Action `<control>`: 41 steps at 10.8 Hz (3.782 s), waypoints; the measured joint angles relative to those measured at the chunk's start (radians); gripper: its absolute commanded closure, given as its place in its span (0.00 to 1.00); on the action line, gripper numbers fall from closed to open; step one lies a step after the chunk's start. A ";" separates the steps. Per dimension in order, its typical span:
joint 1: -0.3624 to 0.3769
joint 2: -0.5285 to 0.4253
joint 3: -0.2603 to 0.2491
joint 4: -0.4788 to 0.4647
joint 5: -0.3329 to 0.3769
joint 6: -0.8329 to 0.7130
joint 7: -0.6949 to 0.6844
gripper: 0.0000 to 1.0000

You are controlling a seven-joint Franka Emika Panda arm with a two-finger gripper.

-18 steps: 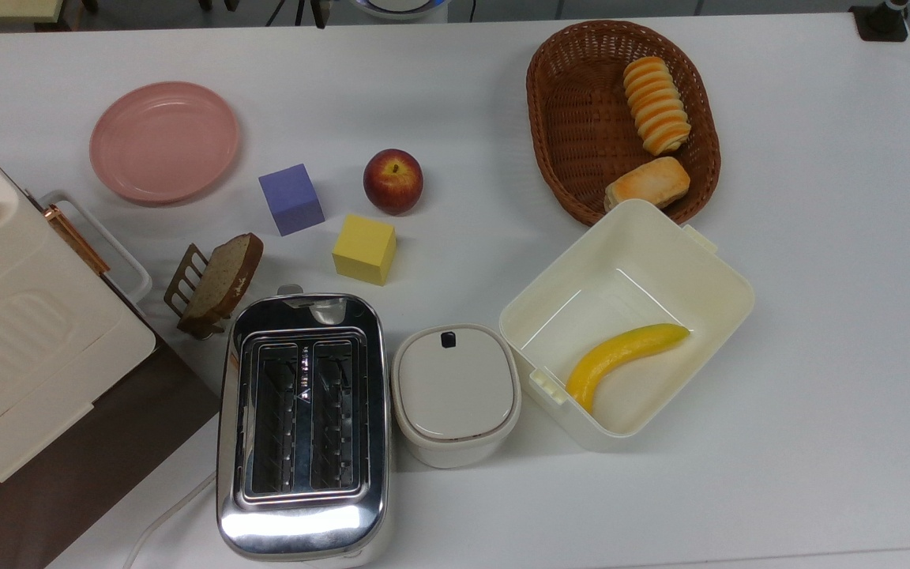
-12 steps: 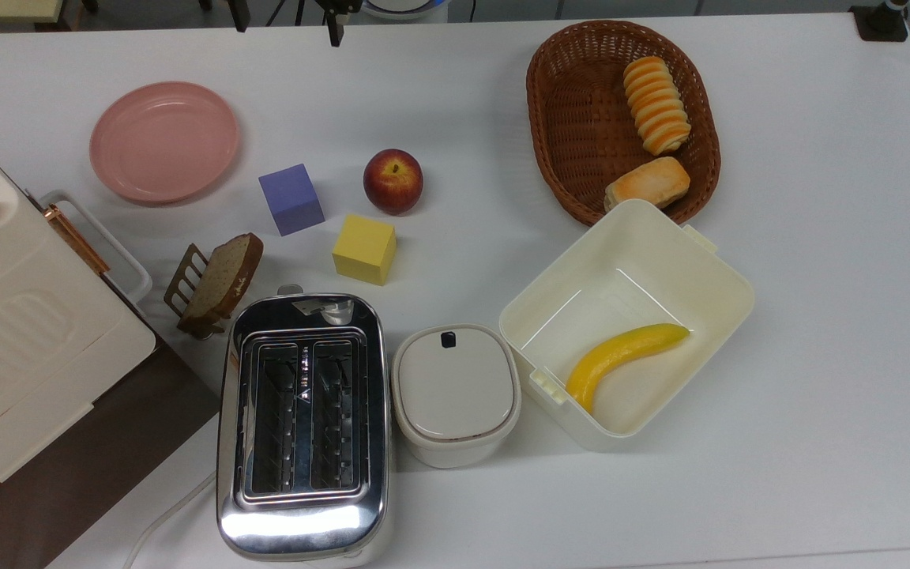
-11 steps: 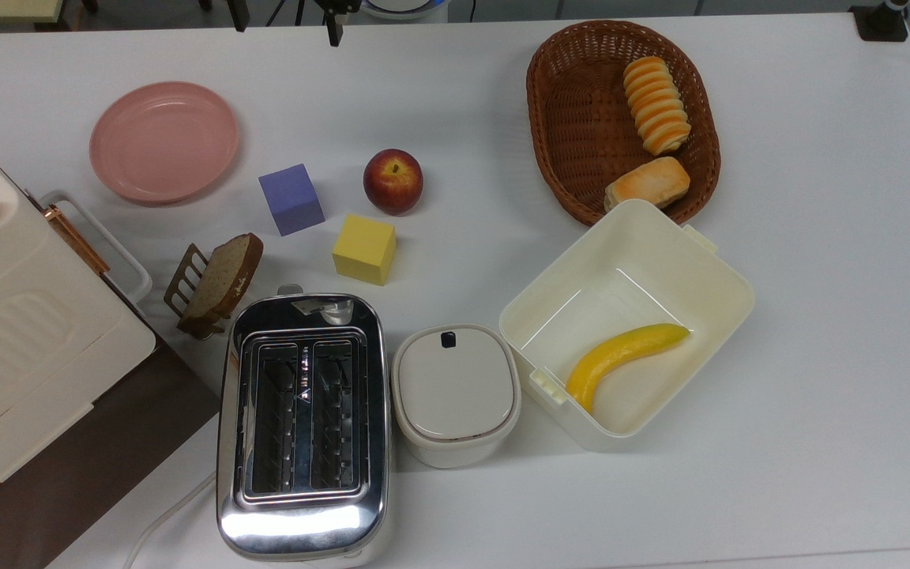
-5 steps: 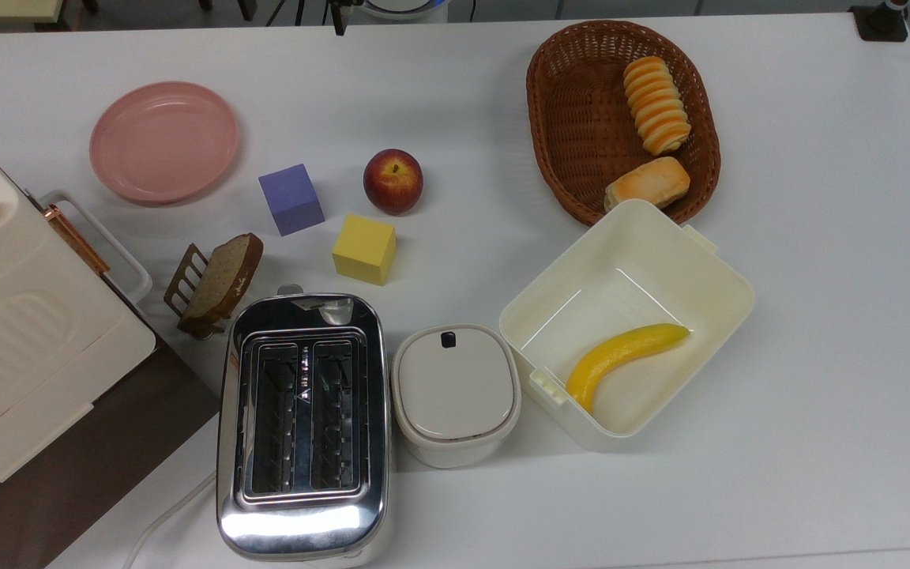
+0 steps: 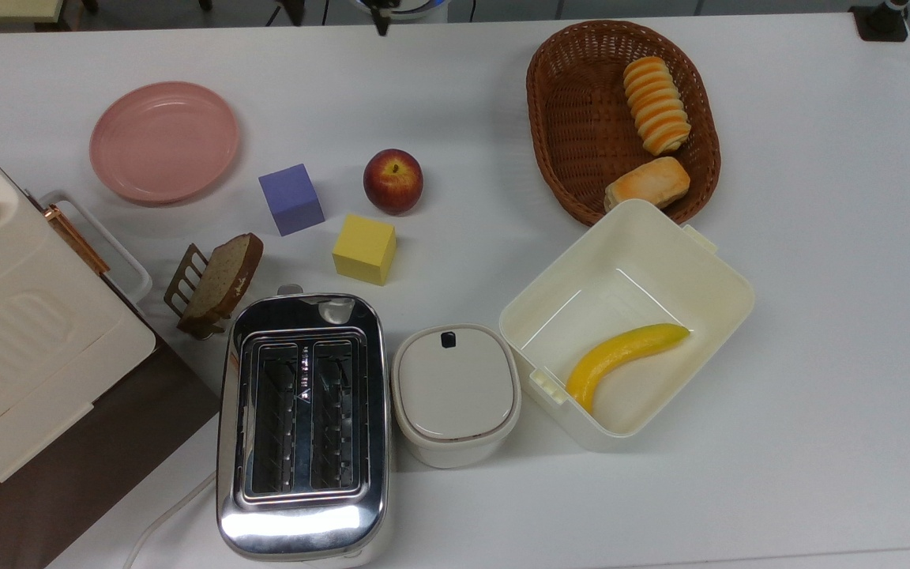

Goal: Put the bread on the table
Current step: 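Move the gripper over the wicker basket and lower toward the small bun, then close the gripper on the small golden bun in the basket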

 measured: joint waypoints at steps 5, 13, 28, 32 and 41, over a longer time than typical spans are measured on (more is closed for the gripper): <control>-0.021 0.005 0.215 -0.036 0.005 0.126 0.368 0.00; 0.364 0.150 0.170 -0.135 -0.091 0.410 1.115 0.00; 0.537 0.344 0.166 -0.132 -0.456 0.573 1.661 0.00; 0.537 0.371 0.174 -0.131 -0.496 0.607 1.661 0.00; 0.538 0.411 0.208 -0.120 -0.591 0.628 1.661 0.83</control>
